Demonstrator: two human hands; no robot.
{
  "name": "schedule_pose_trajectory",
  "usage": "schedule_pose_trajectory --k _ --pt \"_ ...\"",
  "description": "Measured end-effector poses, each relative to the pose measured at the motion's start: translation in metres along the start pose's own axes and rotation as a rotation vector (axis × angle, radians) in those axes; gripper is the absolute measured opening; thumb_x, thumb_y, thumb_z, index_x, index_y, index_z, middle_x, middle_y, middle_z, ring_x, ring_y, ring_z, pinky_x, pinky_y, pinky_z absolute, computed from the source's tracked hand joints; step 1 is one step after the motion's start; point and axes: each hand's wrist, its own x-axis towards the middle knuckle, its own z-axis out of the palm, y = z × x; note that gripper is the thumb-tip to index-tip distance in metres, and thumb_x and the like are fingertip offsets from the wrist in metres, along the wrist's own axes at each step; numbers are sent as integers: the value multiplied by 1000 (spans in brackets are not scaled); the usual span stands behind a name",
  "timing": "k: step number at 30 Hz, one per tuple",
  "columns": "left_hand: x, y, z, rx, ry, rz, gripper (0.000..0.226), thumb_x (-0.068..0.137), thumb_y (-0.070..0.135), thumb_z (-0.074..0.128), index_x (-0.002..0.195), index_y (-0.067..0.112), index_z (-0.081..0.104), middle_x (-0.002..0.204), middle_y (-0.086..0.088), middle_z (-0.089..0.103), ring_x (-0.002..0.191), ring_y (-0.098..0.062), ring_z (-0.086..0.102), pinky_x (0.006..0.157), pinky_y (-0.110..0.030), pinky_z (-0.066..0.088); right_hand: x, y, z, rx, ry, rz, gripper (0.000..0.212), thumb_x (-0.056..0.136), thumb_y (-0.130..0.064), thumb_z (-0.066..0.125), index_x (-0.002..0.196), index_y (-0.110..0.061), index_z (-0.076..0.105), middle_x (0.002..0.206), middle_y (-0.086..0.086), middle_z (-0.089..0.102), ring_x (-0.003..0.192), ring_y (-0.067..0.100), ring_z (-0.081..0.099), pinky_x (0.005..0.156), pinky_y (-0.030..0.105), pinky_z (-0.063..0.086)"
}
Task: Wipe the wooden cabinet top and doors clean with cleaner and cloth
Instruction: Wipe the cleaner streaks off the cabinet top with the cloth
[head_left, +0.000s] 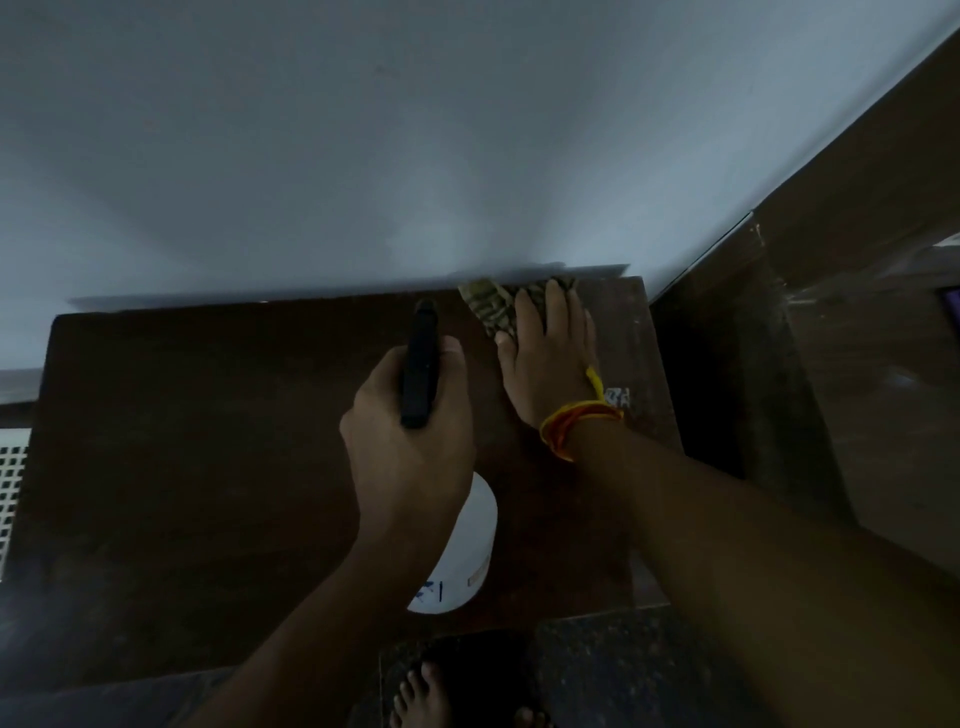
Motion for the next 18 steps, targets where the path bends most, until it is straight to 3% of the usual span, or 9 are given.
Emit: schedule_pose_trajectory --k 7,12,18 --pt "1 5 -2 -4 -7 3 28 93 46 54 75 25 59 71 -12 63 60 -39 63 53 -53 55 -43 -6 -2 -4 30 4 52 92 -37 46 137 -11 45 146 22 37 135 42 32 113 52 22" --pt "5 10 1 -5 -34 0 17 90 50 53 76 44 60 76 -2 63 61 -37 63 54 -53 55 -25 -7 -1 -10 20 2 52 93 -39 45 138 -13 45 148 21 35 137 40 29 114 52 19" --pt "4 3 4 7 -30 36 19 95 43 55 80 32 57 77 -5 61 58 -34 62 49 -52 54 8 -3 2 13 28 8 51 95 -39 44 140 -15 42 151 19 29 140 38 24 116 48 14"
